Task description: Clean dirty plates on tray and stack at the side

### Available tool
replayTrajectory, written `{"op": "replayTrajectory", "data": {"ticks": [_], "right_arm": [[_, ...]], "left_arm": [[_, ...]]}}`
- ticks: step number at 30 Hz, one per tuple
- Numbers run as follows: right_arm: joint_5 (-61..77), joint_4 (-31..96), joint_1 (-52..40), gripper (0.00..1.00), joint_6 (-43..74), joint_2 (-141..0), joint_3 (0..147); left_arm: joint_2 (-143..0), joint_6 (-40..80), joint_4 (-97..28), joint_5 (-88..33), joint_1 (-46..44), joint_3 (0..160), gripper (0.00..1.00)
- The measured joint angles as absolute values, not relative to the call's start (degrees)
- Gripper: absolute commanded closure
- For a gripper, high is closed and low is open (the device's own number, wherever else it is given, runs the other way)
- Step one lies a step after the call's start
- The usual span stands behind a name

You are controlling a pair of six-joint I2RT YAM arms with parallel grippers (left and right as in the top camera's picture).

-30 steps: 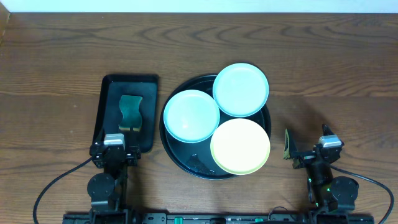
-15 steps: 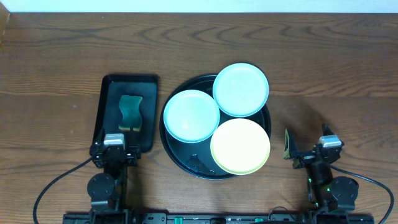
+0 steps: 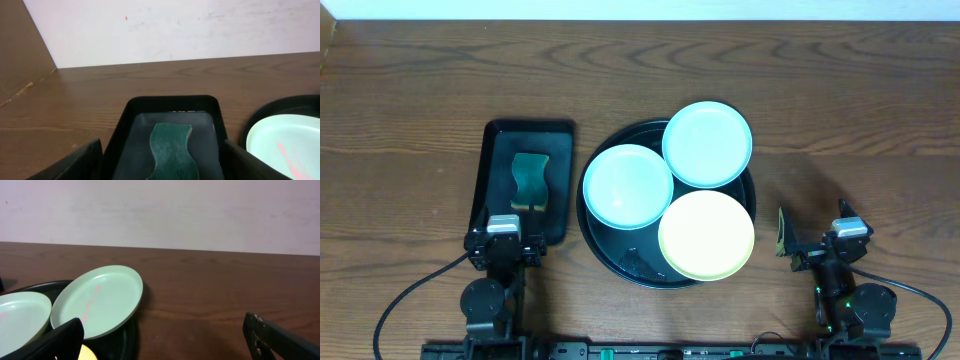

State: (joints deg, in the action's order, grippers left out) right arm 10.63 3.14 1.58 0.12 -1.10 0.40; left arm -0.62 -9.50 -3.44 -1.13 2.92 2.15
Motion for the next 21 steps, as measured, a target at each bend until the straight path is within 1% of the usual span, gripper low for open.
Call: {"op": "replayTrajectory", "data": {"ticks": [21], "right_arm": [[10.66,3.14,1.58,0.01,-0.3,-1.1,0.4]], "left_arm": [[-0.62,-9.5,-3.38,-1.13,2.92,2.15,0.25]]}}
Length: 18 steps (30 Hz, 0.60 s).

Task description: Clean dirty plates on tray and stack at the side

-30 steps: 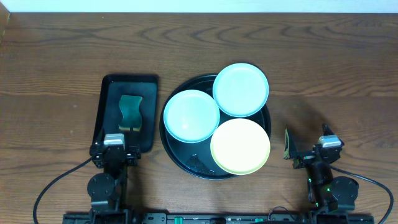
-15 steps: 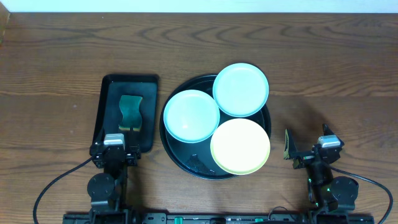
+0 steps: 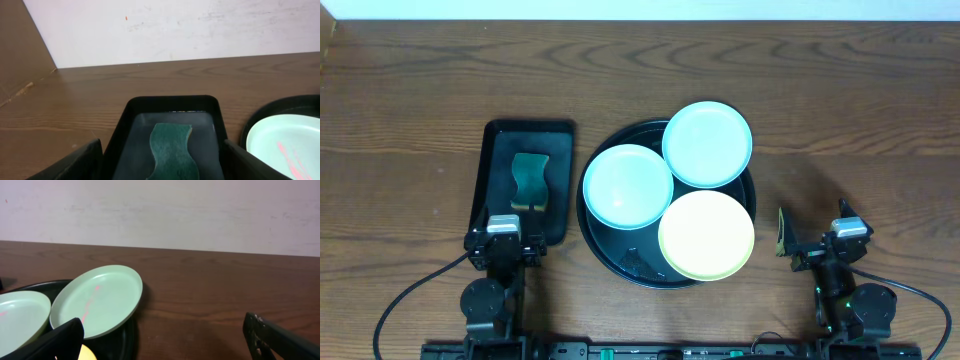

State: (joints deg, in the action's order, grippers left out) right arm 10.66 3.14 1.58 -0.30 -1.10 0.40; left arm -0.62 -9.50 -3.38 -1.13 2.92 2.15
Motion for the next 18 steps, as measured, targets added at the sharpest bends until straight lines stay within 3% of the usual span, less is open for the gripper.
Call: {"op": "replayTrajectory", "data": {"ticks": [11,18], "right_arm": [[13.06,2.94,1.58,0.01,-0.32,-1.13,0.84],[13.85,4.73,1.58,0.01,-0.32,-6.94,8.05]], "left_arm": [[-1.74,-9.5,-2.59,-1.15,2.92,1.89,0.25],[-11.27,-9.5,-3.29,-2.46,2.92,7.49,0.25]]}}
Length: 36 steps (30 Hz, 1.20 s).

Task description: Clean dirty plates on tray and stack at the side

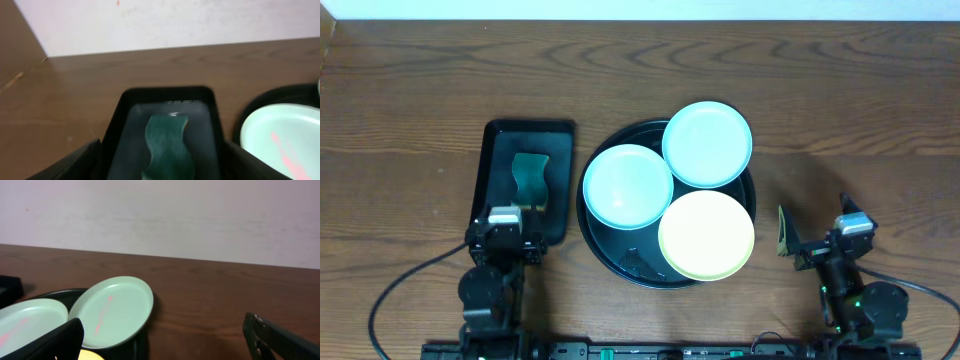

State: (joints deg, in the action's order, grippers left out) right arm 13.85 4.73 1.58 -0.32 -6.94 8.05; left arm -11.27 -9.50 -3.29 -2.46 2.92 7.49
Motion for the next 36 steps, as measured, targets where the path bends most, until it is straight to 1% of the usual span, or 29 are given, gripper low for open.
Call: {"op": "replayTrajectory", "data": {"ticks": [4,8,13,20,23,27,32,34,36], "right_arm": [[15.49,5.98,1.58,0.01,-0.32,-15.75,15.16],[18.55,8.64,1.58,0.01,-0.27,-26.63,24.03],[21.85,12.97,1.58,0.01,-0.14,-38.54,34.33],[28.4,18.87,1.58,0.01,1.98,-54.22,45.6],[31.05,24.25,1.56,0.01,2.57,-60.8,51.03],[33.06,34.65,1.58,0.01,2.92,-69.93,60.71],[33.58,51.46,1.58,0.01,2.17,-81.69,76.03],[33.36,55.86,1.56,0.01,1.65,-85.38,80.79],[33.19,57.47,1.58,0.01,1.08,-88.29,84.07]], "left_arm": [[-20.01,-9.52,-4.27,-3.97,2.92,16.25,0.25],[-29.02,-9.52,-8.62,-5.65,2.92,25.45,0.25],[-38.89,-9.5,-18.35,-10.15,2.92,37.89,0.25],[-50.92,-9.47,-37.32,-12.4,2.92,56.53,0.25],[-55.44,-8.78,-43.46,-12.95,2.92,64.42,0.25],[-62.13,-6.48,-51.51,-14.0,2.92,73.97,0.25],[-72.18,-5.34,-62.78,-17.63,2.92,83.61,0.25],[-77.17,-4.93,-66.37,-19.11,2.92,87.02,0.25],[-81.17,-4.71,-67.7,-19.9,2.92,88.95,0.25]]}}
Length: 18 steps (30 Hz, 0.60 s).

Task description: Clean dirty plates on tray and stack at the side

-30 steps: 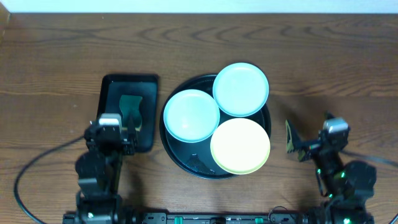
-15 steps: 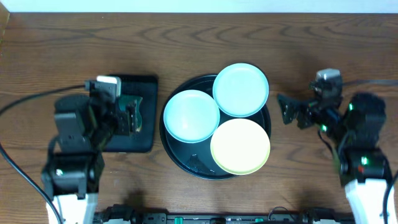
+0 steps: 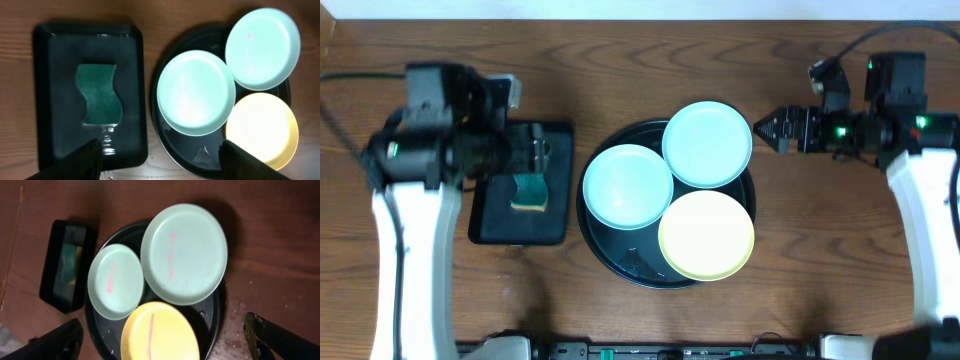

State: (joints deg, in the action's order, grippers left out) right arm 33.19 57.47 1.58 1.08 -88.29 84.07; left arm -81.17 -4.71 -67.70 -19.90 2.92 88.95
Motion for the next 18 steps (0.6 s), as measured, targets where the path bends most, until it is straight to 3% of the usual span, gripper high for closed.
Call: {"op": "replayTrajectory", "data": {"ticks": [7,10,14,18], "right_arm": [[33.41,53.04,1.54,0.01,0.62,-93.89,85.76],[34.81,52.01,0.84,0.16,1.02,-94.74,85.78],[33.45,51.66,-4.27,0.23,3.53,-96.57,85.84],[28.91,50.78,-11.92,0.38,8.16,-99.85,85.86]], "left_arm": [[-91.68,-4.49,-67.7,-21.1,2.92,89.52,0.25],[-93.95,-4.47,-67.64,-21.12,2.92,89.52,0.25],[-96.29,-4.43,-66.85,-21.12,2.92,89.52,0.25],[-97.14,-3.27,-66.57,-20.64,2.92,89.52,0.25]]}}
